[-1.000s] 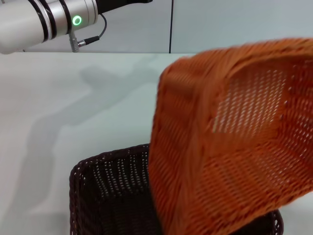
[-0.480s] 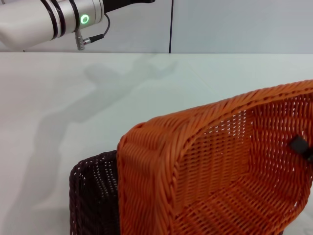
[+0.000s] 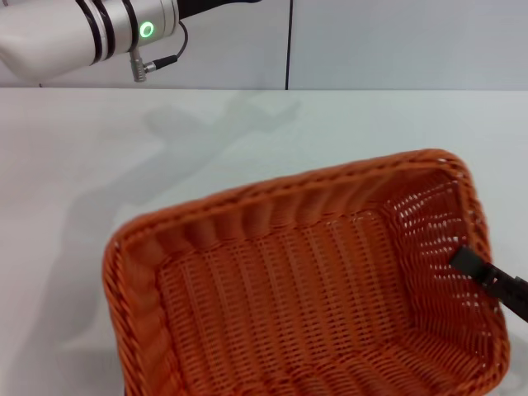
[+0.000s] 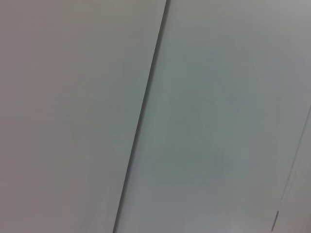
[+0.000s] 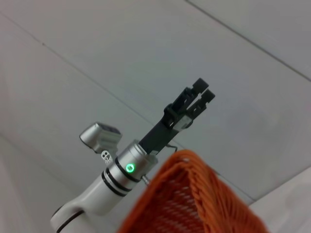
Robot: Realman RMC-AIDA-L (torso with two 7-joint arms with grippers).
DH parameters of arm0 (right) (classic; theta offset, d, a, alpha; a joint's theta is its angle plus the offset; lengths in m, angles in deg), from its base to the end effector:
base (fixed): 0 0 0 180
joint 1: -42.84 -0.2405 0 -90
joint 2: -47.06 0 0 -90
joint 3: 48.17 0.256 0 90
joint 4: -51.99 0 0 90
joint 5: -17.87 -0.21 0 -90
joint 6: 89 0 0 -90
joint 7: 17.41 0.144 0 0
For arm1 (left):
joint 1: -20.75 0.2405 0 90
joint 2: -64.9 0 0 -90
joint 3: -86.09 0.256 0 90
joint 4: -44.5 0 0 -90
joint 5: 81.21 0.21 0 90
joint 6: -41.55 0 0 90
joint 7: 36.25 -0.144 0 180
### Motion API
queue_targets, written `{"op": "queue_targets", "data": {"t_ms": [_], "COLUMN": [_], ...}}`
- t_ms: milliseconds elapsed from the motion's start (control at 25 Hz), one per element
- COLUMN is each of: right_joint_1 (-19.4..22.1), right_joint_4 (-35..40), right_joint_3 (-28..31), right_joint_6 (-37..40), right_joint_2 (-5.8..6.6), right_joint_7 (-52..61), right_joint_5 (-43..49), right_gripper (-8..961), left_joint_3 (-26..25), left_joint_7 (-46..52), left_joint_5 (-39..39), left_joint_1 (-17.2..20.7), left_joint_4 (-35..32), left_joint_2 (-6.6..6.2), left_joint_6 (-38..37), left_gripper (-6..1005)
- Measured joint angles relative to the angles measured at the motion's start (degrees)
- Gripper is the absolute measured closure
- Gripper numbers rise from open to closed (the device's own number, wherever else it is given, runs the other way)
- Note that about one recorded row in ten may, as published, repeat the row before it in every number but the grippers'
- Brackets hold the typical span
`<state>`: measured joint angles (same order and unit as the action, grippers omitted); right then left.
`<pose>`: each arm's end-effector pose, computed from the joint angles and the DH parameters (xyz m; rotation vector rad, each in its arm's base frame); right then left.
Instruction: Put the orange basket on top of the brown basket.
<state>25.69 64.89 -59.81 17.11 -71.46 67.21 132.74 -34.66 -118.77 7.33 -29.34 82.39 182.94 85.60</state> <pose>0.3099 0.2203 -0.0055 -2.1511 1.3612 1.5249 -0.1207 0.4847 0.0165 -2.2224 -0.7091 -0.8405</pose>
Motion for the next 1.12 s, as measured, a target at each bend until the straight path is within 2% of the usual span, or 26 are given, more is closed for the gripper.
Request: {"op": "queue_targets", "data": {"t_ms": [240, 360, 520, 600, 680, 760, 920, 1040, 1080, 1120], "right_joint_1": [-1.25, -2.73, -3.38, -3.75, -3.78, -2.78, -1.51, -0.98, -0.73, -0.73], "right_joint_4": [0.39, 1.13, 3.20, 4.85, 5.95, 8.46, 11.52, 13.44, 15.17, 15.17], "right_joint_3": [-2.86, -7.05, -8.90, -9.55, -9.51, -7.57, -3.52, 3.37, 8.69, 8.69], "right_joint_6": [0.04, 0.21, 2.42, 4.30, 5.27, 5.73, 5.58, 5.61, 5.64, 5.64], "right_joint_2": [0.60, 1.50, 2.13, 3.12, 4.27, 5.79, 6.72, 7.44, 7.64, 7.64], "right_joint_7": [0.31, 1.83, 2.21, 2.78, 3.65, 4.89, 5.47, 5.28, 4.05, 4.05], "right_joint_5": [0.35, 0.55, 0.62, 0.71, 0.76, 0.63, 0.57, 0.44, -0.69, -0.69], "right_gripper": [515, 405, 286, 227, 219, 210, 210, 210, 210, 210], "left_joint_3": [0.00, 0.00, 0.00, 0.00, 0.00, -0.01, -0.09, -0.11, -0.15, -0.15], "left_joint_7": [-0.01, -0.01, -0.01, -0.01, -0.01, -0.01, -0.01, -0.01, -0.02, -0.02], "left_joint_5": [-0.03, -0.03, -0.03, -0.36, -0.63, -0.99, -1.71, -2.18, -2.69, -2.69], "left_joint_1": [0.00, 0.05, 0.08, 0.13, 0.28, 0.49, 0.98, 1.26, 1.55, 1.55], "left_joint_4": [-0.01, -0.01, -0.04, -0.25, -0.13, 0.08, 0.17, 0.23, 0.58, 0.58], "left_joint_2": [0.07, 0.05, 0.04, 0.01, 0.00, -0.03, -0.08, -0.09, -0.13, -0.13], "left_joint_6": [-0.05, -0.08, -0.10, -0.22, -0.16, 0.00, 0.08, 0.15, 0.23, 0.23], "left_gripper": [136, 137, 137, 137, 137, 137, 137, 137, 137, 137]}}
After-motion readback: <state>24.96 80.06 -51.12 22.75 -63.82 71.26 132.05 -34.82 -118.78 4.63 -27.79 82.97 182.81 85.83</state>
